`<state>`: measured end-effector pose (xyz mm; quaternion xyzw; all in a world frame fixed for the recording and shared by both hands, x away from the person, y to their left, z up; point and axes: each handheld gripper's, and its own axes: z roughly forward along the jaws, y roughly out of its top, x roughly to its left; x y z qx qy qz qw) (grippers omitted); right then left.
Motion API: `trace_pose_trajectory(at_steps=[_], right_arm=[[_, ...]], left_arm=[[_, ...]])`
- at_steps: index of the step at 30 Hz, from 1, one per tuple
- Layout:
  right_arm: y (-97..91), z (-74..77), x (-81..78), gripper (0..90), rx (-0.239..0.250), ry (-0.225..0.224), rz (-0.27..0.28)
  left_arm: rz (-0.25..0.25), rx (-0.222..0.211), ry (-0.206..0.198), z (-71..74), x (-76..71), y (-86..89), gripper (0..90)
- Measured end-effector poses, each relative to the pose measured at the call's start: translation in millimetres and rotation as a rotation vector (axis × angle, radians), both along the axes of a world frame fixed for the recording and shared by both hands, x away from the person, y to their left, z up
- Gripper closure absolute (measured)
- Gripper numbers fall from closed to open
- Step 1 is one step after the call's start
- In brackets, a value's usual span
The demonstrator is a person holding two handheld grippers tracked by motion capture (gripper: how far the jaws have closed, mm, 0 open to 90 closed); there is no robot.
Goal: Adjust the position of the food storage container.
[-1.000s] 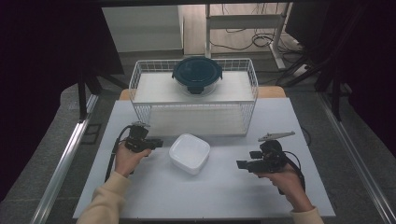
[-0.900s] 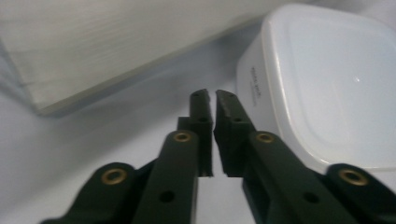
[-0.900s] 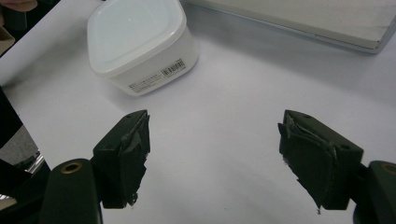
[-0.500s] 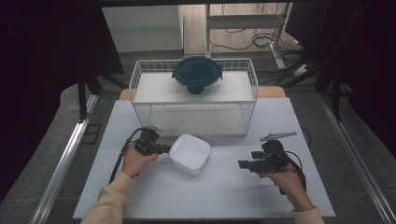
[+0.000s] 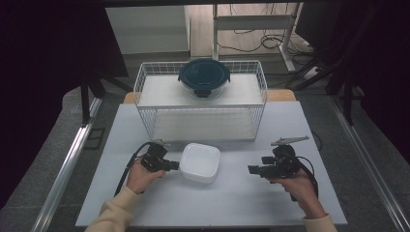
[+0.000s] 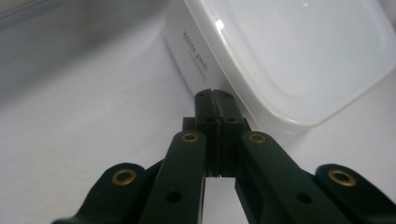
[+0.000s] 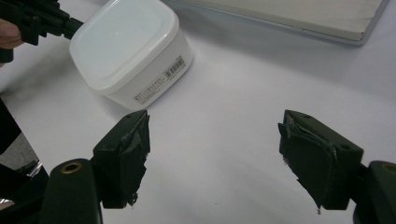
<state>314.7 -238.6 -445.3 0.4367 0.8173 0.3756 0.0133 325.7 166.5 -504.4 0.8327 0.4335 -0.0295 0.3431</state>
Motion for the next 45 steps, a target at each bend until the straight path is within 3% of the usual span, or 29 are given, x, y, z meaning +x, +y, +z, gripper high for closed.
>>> trace_pose_trajectory(at_steps=[8,13,17,22,24,28,29,30,32,35,36,45], right_arm=[[-2.3,-0.3,0.5,24.0,0.001,-0.001,-0.004],[-1.0,0.8,-0.5,24.0,0.002,-0.002,0.003],[-1.3,0.8,-0.1,24.0,0.003,-0.002,0.003],[-2.7,-0.9,0.6,24.0,0.0,0.002,0.002],[-3.0,-0.4,0.1,24.0,0.004,0.001,0.0],[-4.3,0.8,0.4,24.0,0.006,-0.003,-0.001],[-4.3,0.6,0.7,24.0,0.008,-0.003,-0.003],[-4.2,0.4,1.0,24.0,0.008,-0.001,-0.004],[-3.8,-0.1,1.5,24.0,0.006,0.003,-0.003],[-2.9,-0.6,1.6,24.0,0.004,0.003,-0.001],[-2.2,-1.0,1.5,24.0,0.003,0.006,0.0],[-7.1,-3.2,2.4,24.0,0.007,0.01,-0.012]], left_arm=[[-0.081,-0.001,-0.02,4.7,-14.8,-23.5,90.0],[-0.091,-0.001,-0.008,2.5,-20.8,-36.8,90.0],[-0.128,-0.012,0.0,0.9,-28.2,-51.2,90.0],[-0.133,-0.008,-0.007,2.8,-29.1,-51.7,90.0],[-0.116,0.003,-0.032,8.3,-26.3,-43.1,90.0],[-0.034,-0.03,-0.076,24.0,-16.0,-25.4,90.0],[-0.034,-0.03,-0.076,24.0,-16.0,-25.4,90.0],[-0.01,-0.034,-0.104,31.1,-8.6,-21.1,90.0],[0.021,-0.017,-0.12,36.0,-0.2,-20.7,90.0],[0.03,-0.013,-0.128,38.0,11.0,-20.9,90.0],[0.029,0.0,-0.13,37.2,21.5,-24.6,90.0],[-0.058,0.042,-0.104,26.7,49.1,-48.7,90.0]])
